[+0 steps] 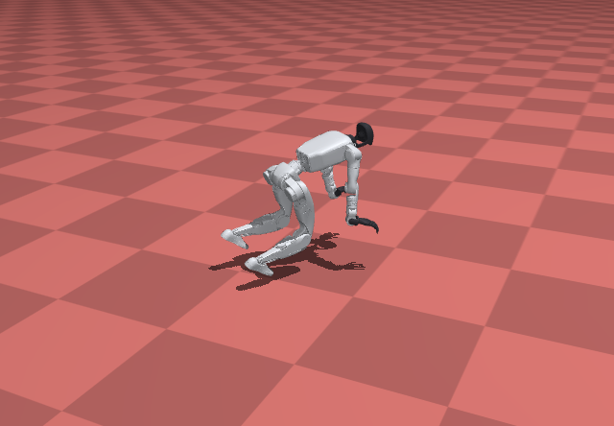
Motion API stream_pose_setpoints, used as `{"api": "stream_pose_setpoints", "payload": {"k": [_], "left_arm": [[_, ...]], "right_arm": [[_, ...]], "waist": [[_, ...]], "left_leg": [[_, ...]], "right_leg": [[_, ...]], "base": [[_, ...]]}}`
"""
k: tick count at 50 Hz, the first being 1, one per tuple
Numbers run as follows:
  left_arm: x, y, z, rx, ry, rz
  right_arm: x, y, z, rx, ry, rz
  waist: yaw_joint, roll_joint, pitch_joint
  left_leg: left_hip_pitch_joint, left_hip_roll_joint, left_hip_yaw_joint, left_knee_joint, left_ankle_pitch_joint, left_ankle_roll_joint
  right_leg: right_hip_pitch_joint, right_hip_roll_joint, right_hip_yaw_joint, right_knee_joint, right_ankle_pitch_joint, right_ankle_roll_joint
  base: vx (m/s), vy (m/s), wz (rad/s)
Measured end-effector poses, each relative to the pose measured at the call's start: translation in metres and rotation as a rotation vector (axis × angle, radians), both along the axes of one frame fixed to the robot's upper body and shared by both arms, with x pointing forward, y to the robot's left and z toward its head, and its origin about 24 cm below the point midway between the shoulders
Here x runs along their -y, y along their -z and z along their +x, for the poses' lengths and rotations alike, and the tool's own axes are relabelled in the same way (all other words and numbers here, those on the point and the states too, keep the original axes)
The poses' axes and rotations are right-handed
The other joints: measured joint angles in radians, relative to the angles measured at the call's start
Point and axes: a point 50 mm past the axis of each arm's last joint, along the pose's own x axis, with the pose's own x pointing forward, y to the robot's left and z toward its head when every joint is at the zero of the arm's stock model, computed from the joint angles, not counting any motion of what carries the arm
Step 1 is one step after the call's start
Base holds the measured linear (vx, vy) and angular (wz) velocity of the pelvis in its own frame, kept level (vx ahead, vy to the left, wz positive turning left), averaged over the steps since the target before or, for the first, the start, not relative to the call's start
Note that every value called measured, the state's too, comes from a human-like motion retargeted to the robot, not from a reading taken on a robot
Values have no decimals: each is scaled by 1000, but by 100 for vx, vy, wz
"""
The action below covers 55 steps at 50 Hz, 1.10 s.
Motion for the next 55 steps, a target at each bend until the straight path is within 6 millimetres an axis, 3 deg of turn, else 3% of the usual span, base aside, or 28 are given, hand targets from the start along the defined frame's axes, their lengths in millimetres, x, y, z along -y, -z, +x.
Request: {"api": "stream_pose_setpoints", "payload": {"k": [10,13,18,25,31,35,41,48,51,55], "left_arm": [[15,3,-1,5,79,-54],[23,9,-2,-2,121,-71],[32,20,-4,-10,185,-110],[40,17,-7,18,270,-157],[43,5,-12,87,325,-183],[42,-8,-17,145,358,-184],[36,-32,-23,225,401,-139],[29,-29,-26,210,421,-31],[25,-34,-28,216,417,30],[16,-45,-29,217,395,106]], "right_arm": [[25,7,-10,-55,86,24],[34,13,-15,-77,119,32],[44,25,-23,-102,154,58],[60,25,-30,-101,189,90],[64,10,-27,-44,172,113],[59,-8,-20,20,115,126],[42,-41,-5,121,-19,150],[12,-59,9,163,-225,143],[-12,-89,16,239,-358,106],[-51,-143,17,363,-543,36]], "waist": [[29,67,-33],[10,76,-31],[2,95,-51],[31,141,-50],[59,164,-26],[69,169,6],[44,181,174],[66,192,186],[84,186,186],[115,171,186]], "left_leg": [[-25,22,-41,-97,0,6],[-10,-10,-33,-122,0,13],[-21,-26,-13,-164,0,31],[-31,13,-19,-215,0,21],[-36,66,-9,-248,0,3],[-29,108,7,-256,0,-10],[95,174,14,-234,0,-36],[157,263,-2,-175,0,-67],[161,294,3,-138,0,-80],[172,335,29,-52,0,-116]], "right_leg": [[42,128,47,10,-7,0],[83,30,21,109,11,0],[43,-154,-36,257,252,-2],[-89,-131,-107,350,260,-2],[-245,-109,-191,424,234,-2],[-344,-117,-256,451,206,-2],[-344,-165,-390,454,105,-1],[-344,-221,-549,392,15,-2],[-344,-237,-594,371,4,-14],[-344,-244,-651,358,11,-49]], "base": [[7,-2,15],[12,1,89],[11,6,39],[10,-1,-12],[7,0,-56],[3,3,-82],[-1,3,-62],[-2,4,-53],[-4,3,-61],[-6,2,-85]]}}
